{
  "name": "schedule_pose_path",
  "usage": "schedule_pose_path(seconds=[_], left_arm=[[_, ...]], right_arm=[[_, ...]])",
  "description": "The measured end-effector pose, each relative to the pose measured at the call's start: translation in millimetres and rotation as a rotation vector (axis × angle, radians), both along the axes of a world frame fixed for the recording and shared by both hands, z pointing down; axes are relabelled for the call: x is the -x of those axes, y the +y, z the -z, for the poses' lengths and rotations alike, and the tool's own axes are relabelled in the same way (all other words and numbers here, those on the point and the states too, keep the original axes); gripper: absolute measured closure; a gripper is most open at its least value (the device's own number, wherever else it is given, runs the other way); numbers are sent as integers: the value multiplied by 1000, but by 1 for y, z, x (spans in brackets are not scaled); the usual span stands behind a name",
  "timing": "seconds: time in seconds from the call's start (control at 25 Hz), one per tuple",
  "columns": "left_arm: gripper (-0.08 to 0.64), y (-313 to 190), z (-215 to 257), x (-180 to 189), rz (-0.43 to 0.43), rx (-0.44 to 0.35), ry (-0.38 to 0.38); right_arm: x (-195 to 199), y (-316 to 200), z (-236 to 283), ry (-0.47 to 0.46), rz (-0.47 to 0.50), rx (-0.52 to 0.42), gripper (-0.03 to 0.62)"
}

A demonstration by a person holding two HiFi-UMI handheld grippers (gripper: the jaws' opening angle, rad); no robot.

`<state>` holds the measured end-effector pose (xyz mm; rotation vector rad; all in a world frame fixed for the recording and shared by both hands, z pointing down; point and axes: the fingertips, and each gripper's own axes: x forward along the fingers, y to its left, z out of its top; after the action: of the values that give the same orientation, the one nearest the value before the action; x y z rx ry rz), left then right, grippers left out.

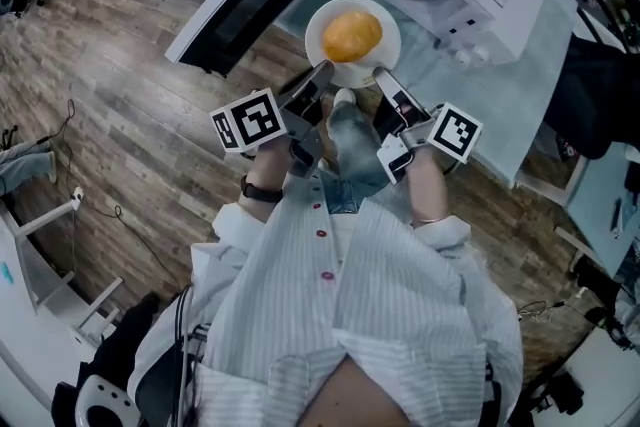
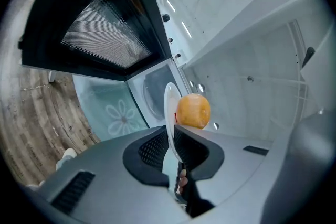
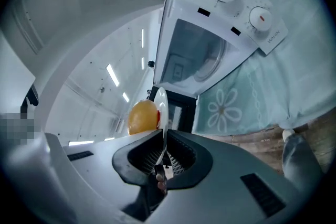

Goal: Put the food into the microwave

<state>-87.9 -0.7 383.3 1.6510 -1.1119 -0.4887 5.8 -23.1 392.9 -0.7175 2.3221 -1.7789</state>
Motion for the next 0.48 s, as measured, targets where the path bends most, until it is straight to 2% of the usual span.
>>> schedule_pose_path(seconds=[0.48], left_arm=[[518, -84, -3, 4, -7, 50, 2]], right_arm=[[5, -83, -1, 27, 9, 36, 551]])
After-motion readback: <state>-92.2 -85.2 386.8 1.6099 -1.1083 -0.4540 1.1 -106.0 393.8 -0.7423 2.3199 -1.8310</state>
